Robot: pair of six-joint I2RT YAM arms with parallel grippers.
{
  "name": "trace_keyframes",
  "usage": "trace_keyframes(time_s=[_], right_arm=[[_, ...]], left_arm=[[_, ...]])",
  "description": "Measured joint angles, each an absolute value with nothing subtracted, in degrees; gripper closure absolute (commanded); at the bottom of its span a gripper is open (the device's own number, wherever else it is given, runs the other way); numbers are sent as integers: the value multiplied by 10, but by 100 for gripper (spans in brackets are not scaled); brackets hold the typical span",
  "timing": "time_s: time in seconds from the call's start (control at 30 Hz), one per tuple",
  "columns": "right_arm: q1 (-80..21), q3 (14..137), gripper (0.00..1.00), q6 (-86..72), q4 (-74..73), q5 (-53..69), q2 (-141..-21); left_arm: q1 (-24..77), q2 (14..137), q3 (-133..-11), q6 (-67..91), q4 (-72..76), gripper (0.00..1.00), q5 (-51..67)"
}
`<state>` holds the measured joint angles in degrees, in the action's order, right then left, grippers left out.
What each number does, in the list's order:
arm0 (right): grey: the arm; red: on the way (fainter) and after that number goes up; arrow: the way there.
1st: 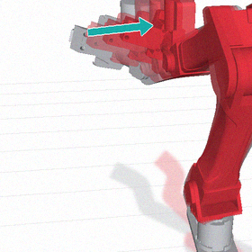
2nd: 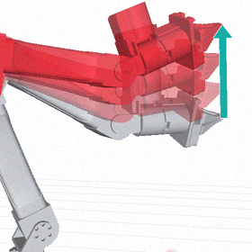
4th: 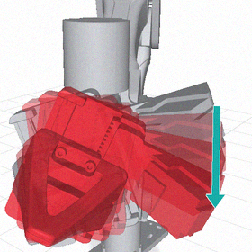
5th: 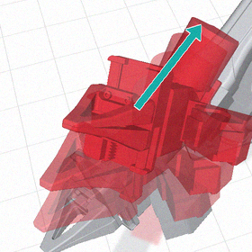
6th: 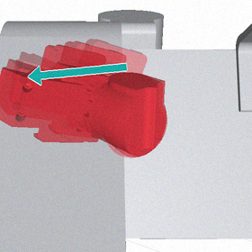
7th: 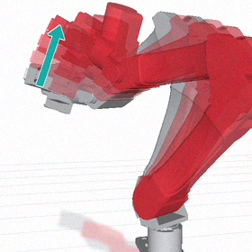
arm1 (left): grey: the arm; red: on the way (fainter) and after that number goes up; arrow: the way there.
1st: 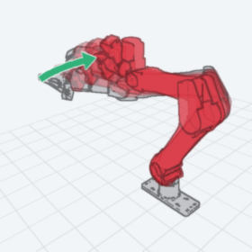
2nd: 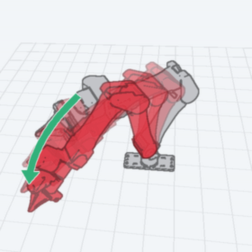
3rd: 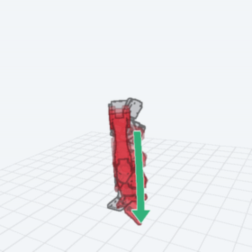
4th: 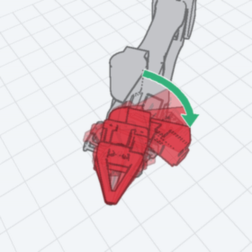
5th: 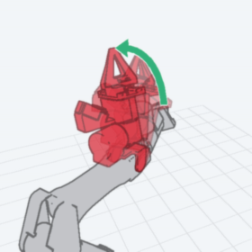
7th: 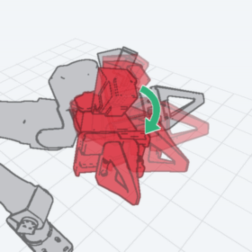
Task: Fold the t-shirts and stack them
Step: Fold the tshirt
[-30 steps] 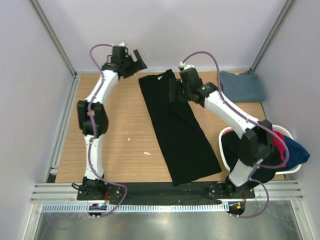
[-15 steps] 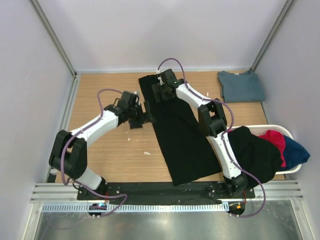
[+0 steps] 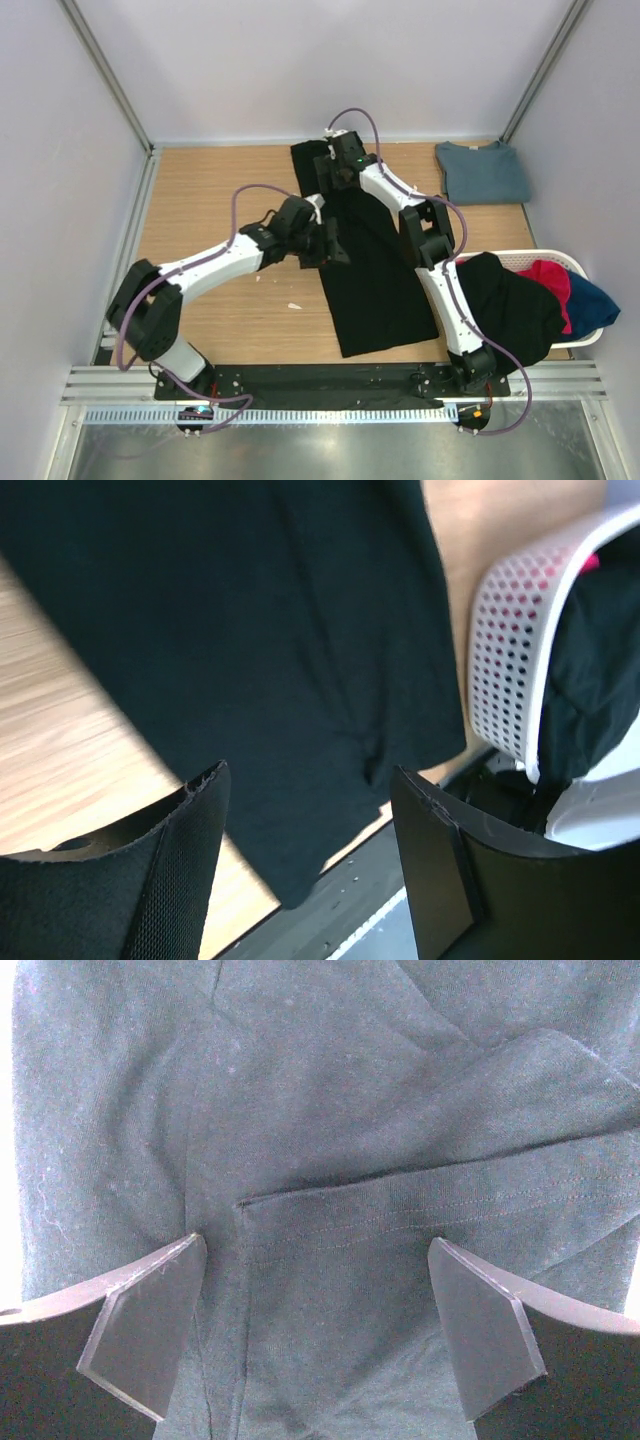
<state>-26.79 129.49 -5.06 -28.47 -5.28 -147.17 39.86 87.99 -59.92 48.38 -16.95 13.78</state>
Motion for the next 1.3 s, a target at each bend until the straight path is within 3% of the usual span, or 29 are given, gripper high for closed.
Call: trace_keyframes(time_s=[0.33, 0.53, 0.87, 1.1, 1.3], right_arm=[[-235, 1286, 0, -77, -298, -25, -1443], [-236, 1286, 0, -78, -315, -55, -1362], [-234, 1160, 0, -102, -304, -111, -1195], [-232, 985, 0, -136, -303, -103, -1151], [-232, 920, 0, -166, -323, -96, -1128]], left_arm=[[444, 1055, -699, 477, -166, 33, 155], [443, 1115, -726, 468, -193, 34, 155], [423, 1067, -679, 437, -241, 35, 125], [408, 1019, -626, 418, -263, 34, 120], [409, 995, -649, 411, -308, 34, 114]])
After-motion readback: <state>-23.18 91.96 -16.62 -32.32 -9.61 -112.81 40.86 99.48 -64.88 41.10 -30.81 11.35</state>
